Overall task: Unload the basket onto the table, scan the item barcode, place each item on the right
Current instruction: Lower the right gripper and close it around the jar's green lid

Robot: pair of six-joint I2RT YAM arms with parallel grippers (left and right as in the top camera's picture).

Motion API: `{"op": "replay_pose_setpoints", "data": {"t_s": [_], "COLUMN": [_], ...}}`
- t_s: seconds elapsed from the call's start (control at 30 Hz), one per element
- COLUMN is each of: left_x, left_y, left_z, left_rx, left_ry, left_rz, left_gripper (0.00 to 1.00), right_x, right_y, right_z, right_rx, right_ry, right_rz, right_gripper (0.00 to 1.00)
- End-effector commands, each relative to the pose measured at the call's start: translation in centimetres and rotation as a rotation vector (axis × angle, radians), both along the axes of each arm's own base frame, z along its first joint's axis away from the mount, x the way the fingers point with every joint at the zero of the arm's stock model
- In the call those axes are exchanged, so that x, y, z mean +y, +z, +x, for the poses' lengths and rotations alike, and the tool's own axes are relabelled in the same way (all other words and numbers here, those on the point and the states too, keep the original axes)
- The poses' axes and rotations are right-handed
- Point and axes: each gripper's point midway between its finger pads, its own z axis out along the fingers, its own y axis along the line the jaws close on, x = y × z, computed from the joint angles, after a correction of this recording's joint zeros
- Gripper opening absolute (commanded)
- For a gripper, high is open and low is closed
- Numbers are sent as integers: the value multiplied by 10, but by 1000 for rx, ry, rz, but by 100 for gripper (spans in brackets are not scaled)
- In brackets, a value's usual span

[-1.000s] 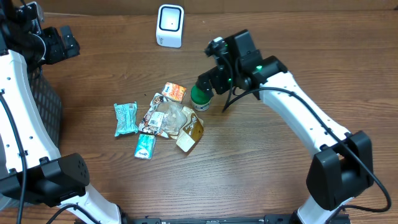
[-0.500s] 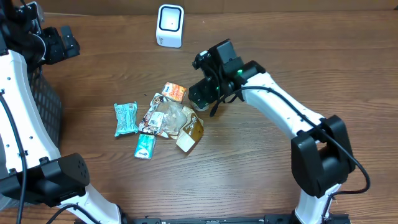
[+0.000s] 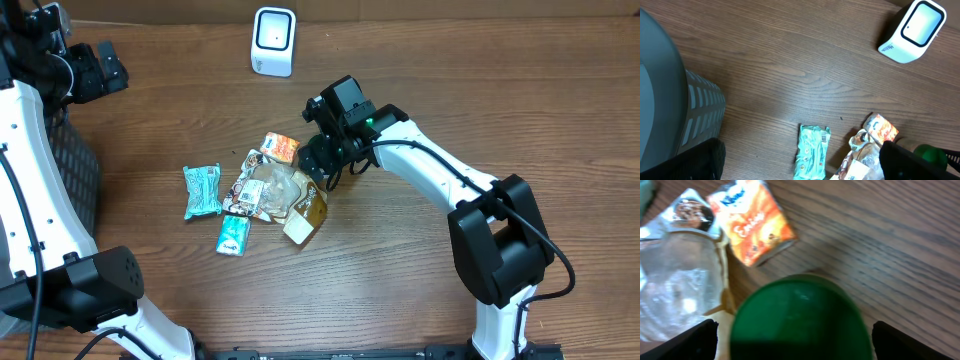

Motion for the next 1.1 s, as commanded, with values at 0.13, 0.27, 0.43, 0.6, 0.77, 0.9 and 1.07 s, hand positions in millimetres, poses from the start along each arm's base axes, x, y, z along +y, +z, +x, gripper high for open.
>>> {"op": "replay_pose_setpoints", "data": {"t_s": [0.13,0.27,0.43,0.6,0.77,0.9,1.07], "left_x": [-2,-2,-2,-2,-2,-2,-2], "left_y": [2,2,2,2,2,2,2], "left_z": [2,2,2,2,2,2,2], "left_rx": [-10,-10,-10,-10,-10,-10,-10], "left_ry": [-1,-1,-1,-1,-1,-1,-1], "left_rz": [-10,-10,-10,-10,-10,-10,-10], "left_gripper": [99,100,100,100,100,100,100], "right_x": [-7,-8,-23,-55,-81,-78,-60], "right_y": [7,8,31,74,84,70,56], "right_z": [20,20,26,28,20,10,-4], "right_rx": [-76,-77,-104,-153,-176,-179,-190], "right_ry": [-72,-75,-108,-136,-18,186,390], "right_rz": [-46,-50,-36,-30,-103,-142,-78], "right_gripper": [73,58,56,56,56,55,55]}}
